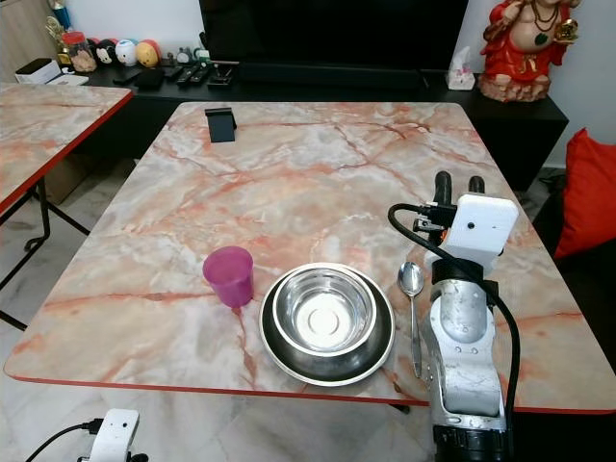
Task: Setting the table
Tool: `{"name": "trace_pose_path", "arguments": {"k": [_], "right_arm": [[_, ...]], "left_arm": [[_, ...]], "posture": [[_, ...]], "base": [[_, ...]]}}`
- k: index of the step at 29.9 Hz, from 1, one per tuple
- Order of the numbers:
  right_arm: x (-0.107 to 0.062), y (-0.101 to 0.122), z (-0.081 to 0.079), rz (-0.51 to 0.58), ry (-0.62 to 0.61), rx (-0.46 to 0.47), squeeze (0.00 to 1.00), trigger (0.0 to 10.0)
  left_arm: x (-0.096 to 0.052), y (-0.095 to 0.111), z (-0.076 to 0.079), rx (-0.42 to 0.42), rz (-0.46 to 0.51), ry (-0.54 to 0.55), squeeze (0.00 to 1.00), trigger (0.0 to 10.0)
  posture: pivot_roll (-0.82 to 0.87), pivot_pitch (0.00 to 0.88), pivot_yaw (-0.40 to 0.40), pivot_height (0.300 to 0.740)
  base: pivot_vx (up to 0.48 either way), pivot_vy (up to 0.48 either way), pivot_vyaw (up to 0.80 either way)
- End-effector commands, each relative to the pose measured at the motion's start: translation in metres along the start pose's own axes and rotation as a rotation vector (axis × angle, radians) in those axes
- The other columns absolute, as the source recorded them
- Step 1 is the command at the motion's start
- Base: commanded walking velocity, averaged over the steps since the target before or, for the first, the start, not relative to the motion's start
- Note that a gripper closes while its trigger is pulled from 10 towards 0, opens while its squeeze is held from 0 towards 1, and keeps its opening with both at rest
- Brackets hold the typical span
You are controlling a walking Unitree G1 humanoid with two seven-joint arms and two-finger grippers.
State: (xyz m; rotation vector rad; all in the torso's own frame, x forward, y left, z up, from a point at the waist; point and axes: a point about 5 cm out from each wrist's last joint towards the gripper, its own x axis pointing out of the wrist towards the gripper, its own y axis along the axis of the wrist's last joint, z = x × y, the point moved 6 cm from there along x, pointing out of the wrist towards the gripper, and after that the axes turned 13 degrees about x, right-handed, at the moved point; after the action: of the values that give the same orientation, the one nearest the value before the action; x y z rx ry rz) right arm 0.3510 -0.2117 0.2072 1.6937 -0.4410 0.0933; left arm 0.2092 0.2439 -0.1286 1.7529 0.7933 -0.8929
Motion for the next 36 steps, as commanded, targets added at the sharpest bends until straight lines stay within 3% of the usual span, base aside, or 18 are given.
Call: {"name": "trace_pose_path", "arguments": {"k": [1,36], "right_arm": [[0.004,0.006,-0.001,0.024,-0.001,0.006,0.00,10.0],[0.013,0.019,-0.014,0.076,0.040,0.010,0.00,10.0]], "left_arm": [[-0.001,-0.006,0.000,0.006,-0.016,-0.001,0.00,10.0],[-0.001,-0.007,0.002,0.002,-0.014,-0.007,0.00,10.0]], "posture": [[-0.09,0.000,0.014,0.740],[-0.09,0.000,0.013,0.740]], "base": [[0.000,0.244,0.00],[0.000,0.392,0.00]]}}
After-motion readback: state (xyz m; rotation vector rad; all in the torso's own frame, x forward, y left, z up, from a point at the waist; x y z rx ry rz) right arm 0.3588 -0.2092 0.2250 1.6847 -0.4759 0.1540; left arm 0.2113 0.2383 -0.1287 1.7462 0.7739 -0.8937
